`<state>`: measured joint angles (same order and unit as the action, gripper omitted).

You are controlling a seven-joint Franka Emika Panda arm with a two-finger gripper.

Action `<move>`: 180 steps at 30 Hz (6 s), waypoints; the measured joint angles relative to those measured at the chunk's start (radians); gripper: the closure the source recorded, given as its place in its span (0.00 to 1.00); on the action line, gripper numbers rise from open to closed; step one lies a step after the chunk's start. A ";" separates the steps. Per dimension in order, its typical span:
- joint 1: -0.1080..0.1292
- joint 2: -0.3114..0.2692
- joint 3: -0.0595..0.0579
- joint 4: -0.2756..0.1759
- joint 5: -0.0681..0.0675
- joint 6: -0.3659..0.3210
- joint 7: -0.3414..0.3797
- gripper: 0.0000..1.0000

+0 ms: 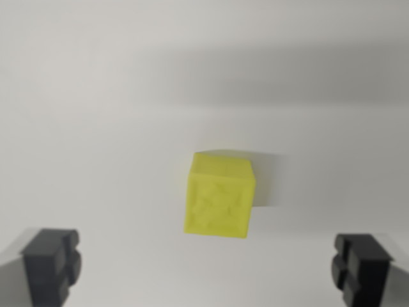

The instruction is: Pick yellow cube

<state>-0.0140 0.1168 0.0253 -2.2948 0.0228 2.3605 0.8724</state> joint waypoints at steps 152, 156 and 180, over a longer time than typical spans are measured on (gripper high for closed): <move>0.011 -0.215 0.000 -0.270 -0.020 0.105 0.095 1.00; 0.011 -0.237 0.000 -0.263 -0.019 0.075 0.094 1.00; 0.010 -0.343 0.000 -0.207 -0.016 -0.086 0.092 1.00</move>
<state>-0.0037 -0.2260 0.0256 -2.5017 0.0068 2.2743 0.9646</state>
